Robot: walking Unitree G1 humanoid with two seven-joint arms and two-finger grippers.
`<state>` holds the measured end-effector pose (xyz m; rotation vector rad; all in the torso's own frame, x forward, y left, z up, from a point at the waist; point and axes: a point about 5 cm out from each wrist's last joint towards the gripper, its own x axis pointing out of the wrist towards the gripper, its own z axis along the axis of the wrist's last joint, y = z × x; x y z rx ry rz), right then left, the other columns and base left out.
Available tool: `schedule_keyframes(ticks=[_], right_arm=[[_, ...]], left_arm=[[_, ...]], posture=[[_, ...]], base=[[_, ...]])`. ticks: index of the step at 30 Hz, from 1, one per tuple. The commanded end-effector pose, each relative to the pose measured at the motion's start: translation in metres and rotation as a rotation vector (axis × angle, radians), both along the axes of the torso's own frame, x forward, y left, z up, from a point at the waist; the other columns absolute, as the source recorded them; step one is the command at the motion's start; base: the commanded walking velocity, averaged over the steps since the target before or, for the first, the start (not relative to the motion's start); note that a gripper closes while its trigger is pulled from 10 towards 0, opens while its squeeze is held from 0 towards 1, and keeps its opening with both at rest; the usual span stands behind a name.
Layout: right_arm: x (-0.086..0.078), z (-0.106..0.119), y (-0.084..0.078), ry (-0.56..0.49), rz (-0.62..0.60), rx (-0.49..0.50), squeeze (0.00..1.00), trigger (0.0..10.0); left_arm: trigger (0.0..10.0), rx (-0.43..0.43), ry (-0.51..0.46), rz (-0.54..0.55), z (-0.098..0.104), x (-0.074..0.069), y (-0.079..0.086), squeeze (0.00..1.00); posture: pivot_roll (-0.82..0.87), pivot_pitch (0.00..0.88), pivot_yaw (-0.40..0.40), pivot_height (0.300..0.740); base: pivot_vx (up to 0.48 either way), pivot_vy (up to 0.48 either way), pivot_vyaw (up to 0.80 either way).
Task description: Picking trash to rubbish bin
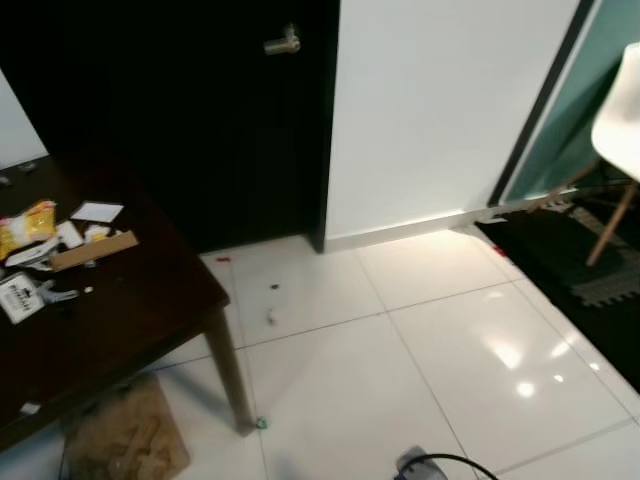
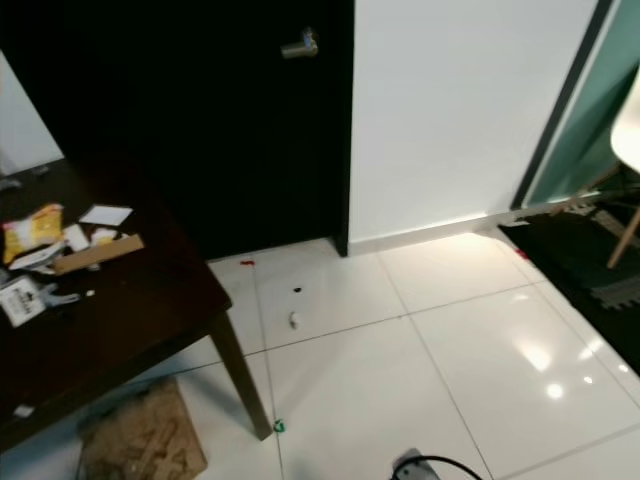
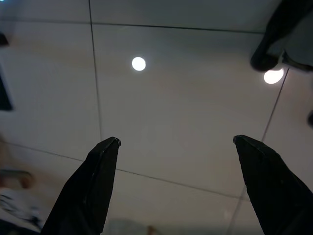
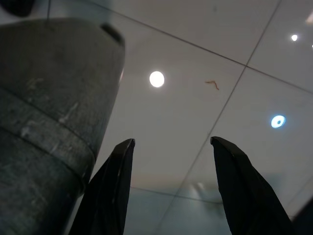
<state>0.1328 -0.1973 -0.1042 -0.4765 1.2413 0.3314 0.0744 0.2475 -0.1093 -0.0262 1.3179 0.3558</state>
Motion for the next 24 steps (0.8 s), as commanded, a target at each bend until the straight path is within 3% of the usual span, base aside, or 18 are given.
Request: schedule_keyframes(ticks=[1, 11, 16, 24], right_arm=[[-0.004, -0.002, 0.010, 0.011, 0.005, 0.035, 0.00, 10.0], [-0.002, -0.002, 0.012, 0.004, 0.013, 0.034, 0.00, 10.0], [0.000, -0.002, 0.012, -0.001, 0.011, 0.035, 0.00, 10.0], [0.002, 0.000, 0.009, -0.007, 0.001, 0.036, 0.00, 10.0]], left_arm=[[10.0, 0.002, 0.009, 0.000, 0.000, -0.002, 0.001, 0.00], [10.0, 0.001, 0.002, 0.014, -0.001, -0.002, -0.002, 0.00], [10.0, 0.011, 0.009, 0.017, 0.001, -0.010, 0.008, 0.00], [10.0, 0.015, 0.010, 0.009, 0.001, -0.012, 0.012, 0.00]], posture=[[0.12, 0.070, -0.002, 0.740], [0.12, 0.049, -0.005, 0.740], [0.11, 0.040, -0.002, 0.740], [0.10, 0.034, 0.009, 0.740]], base=[[0.000, 0.000, 0.79], [0.000, 0.000, 0.79], [0.000, 0.000, 0.79], [0.000, 0.000, 0.79]])
